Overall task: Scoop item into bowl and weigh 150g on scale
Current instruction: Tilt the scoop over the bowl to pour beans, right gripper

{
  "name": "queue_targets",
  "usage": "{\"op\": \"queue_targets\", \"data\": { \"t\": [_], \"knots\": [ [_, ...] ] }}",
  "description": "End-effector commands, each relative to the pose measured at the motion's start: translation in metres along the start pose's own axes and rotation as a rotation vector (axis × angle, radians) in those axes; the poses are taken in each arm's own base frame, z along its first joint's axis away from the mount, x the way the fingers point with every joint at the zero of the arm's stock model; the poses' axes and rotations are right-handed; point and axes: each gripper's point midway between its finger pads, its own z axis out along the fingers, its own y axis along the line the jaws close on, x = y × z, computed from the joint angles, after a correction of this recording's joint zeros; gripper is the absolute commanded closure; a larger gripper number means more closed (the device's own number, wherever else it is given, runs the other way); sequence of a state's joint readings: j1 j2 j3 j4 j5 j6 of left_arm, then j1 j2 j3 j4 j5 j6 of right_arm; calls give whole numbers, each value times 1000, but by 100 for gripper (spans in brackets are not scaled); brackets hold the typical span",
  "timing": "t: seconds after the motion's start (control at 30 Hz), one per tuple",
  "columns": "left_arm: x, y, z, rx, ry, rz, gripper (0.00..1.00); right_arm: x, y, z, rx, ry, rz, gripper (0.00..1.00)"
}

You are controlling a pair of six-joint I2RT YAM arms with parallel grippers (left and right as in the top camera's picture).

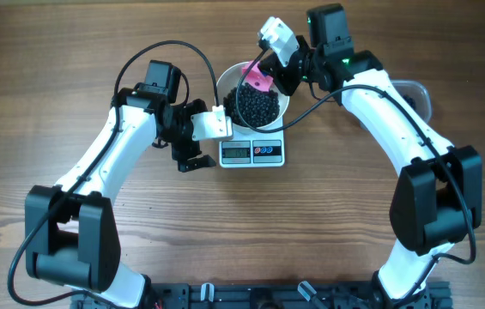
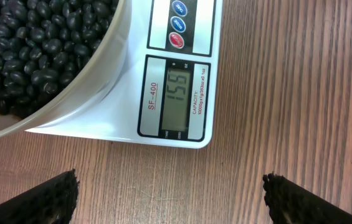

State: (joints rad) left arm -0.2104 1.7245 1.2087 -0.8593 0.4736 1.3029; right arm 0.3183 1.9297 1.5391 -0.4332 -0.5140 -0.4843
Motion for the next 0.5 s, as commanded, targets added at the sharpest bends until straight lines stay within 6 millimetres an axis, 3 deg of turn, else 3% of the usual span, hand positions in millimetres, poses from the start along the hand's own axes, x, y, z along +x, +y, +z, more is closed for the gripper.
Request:
{"op": "queue_targets", "data": {
  "t": [0.0,0.17,0.47],
  "knots": [
    [-4,-3,-1,8,-22,-8,0,9,0,3,-1,37,3,96],
    [-4,-3,-1,8,-22,-8,0,22,12,3,-46,89,39,96],
    [-4,-3,-1,8,-22,-8,0,-6,38,0,-215,-44,126,96]
  ]
}}
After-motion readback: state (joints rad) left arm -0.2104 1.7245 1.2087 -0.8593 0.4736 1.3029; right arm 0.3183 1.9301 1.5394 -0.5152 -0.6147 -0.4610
